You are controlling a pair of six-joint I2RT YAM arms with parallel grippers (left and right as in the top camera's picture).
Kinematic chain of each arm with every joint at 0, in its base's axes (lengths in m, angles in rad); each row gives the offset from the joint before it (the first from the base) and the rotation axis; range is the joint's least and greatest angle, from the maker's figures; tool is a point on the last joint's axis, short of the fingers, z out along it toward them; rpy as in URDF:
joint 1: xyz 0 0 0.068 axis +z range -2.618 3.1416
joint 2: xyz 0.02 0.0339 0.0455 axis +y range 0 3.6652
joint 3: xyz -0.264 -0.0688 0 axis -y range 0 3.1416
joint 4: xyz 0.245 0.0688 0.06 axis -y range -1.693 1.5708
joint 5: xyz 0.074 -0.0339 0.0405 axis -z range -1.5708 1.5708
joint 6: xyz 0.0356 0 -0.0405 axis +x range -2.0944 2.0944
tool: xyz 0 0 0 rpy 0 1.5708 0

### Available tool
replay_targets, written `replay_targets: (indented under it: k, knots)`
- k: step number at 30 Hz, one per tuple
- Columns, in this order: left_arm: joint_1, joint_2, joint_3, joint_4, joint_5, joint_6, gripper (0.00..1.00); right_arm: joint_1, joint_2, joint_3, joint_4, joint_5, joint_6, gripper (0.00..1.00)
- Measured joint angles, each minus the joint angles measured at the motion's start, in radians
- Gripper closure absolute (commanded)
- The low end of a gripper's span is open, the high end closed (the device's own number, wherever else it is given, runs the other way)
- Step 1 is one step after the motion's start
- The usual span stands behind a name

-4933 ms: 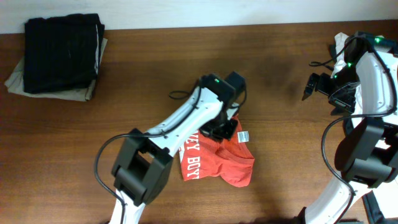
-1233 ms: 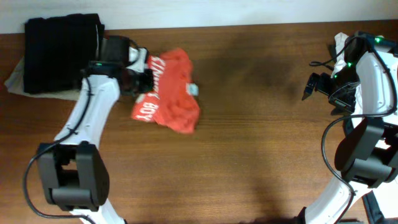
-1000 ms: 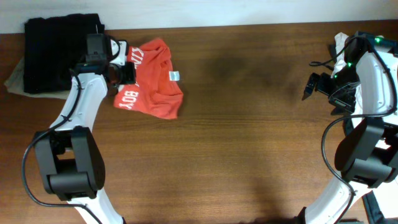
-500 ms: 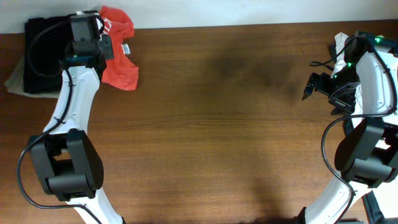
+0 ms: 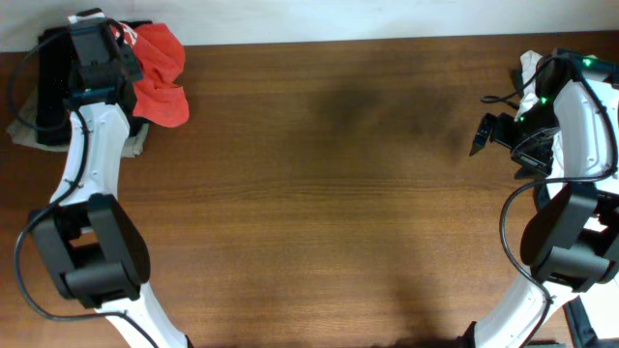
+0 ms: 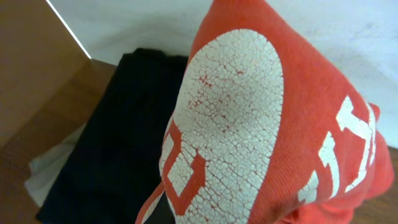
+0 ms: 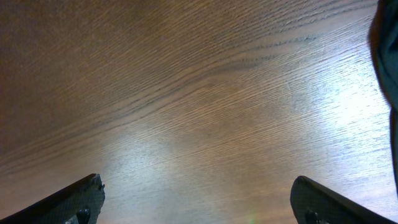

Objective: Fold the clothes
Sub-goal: 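Place the folded shirt onto the dark clothes stack at top-left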

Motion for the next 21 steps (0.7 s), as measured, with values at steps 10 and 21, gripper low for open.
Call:
replay_targets:
  k: [10,21]
  knots:
    - [0.098,0.072,0.001,0.181,-0.034,-0.003,0.94,0.0,0.0,0.0,0.0,0.0,0.0,0.01]
    - [0.164,0.198,0.003,0.256,-0.061,-0.008,0.66,0.0,0.0,0.0,0.0,0.0,0.0,0.01]
